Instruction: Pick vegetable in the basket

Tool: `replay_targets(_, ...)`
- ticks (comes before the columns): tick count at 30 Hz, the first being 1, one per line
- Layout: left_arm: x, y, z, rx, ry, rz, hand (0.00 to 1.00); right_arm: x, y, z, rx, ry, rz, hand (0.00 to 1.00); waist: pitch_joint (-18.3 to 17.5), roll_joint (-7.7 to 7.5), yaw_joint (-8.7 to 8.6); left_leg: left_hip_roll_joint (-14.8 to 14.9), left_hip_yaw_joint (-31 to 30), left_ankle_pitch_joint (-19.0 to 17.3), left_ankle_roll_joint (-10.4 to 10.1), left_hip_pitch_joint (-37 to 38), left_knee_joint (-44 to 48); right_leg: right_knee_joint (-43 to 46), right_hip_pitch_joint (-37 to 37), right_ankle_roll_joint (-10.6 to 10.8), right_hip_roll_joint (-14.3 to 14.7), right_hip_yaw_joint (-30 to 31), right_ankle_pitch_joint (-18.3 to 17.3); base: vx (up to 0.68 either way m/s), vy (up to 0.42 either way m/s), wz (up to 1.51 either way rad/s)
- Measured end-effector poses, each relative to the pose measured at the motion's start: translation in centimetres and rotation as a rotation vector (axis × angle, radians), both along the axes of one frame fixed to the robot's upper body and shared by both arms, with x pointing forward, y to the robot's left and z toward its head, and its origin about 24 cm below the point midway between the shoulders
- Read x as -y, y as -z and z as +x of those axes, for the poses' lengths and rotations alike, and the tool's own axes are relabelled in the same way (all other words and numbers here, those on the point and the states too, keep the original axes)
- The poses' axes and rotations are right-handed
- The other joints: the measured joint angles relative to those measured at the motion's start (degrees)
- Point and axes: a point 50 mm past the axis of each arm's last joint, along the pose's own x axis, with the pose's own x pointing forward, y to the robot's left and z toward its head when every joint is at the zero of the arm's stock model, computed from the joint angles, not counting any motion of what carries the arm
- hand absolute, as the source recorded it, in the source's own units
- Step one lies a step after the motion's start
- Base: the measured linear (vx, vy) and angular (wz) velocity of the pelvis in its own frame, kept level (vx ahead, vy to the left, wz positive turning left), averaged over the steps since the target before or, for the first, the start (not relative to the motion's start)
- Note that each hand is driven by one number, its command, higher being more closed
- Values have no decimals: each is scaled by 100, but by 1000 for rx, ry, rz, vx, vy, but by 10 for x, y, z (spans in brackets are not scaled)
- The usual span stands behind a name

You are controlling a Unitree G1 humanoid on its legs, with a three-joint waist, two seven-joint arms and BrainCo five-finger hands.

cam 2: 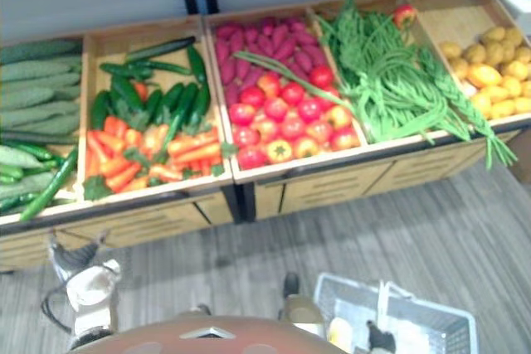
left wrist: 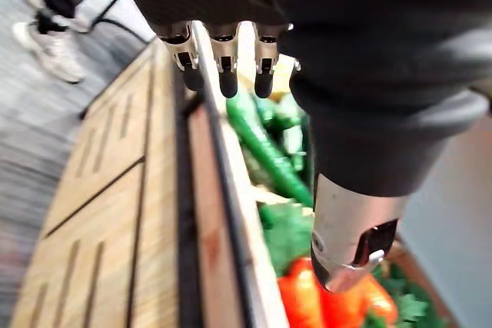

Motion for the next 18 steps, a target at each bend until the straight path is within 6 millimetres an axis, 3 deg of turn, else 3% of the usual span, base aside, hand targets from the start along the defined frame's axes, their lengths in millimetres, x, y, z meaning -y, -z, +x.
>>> replay_targets(3,-4,-21,9,37,27,123,0,0,-1,4,6,-31,-3,100,-10,8,-66,20,146,-9,-28,95,1,1,3,0,23,101,6,54,10,-22)
replay_targets(8,-11,-75,40,155,150,385,0,1,-3,13,16,-110,-23,100,-12,12,-107,51,356,-115,-55,184,40,-3,-12,-3,93,318,17,40,-1,-20)
replay_targets(12,-9,-86,52,177,206,429,0,7,-5,19,24,-134,-38,100,-13,23,-118,42,480,-144,-70,227,32,-6,-55,-2,109,394,18,20,-5,-17)
replay_targets(18,0,-73,82,67,416,446,0,13,-9,40,53,-209,-65,100,2,49,-249,-1,548,-146,-64,33,81,-1,-305,12,69,472,69,-16,-24,-6)
